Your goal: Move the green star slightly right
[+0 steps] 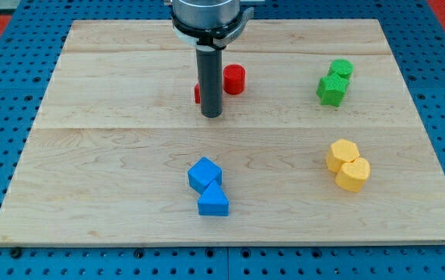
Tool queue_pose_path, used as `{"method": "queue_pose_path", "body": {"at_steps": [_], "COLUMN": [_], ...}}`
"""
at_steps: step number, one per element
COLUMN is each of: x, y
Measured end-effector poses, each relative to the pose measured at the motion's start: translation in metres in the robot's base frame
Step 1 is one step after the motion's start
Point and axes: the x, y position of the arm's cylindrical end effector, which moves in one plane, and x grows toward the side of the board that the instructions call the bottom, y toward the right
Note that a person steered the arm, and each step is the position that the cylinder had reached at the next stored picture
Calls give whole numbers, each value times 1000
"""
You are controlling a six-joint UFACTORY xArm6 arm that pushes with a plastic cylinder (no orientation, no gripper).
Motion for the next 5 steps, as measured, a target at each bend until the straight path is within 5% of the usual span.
{"method": "queue_pose_path", "body": {"at_steps": [5], "x": [17], "y": [6]}}
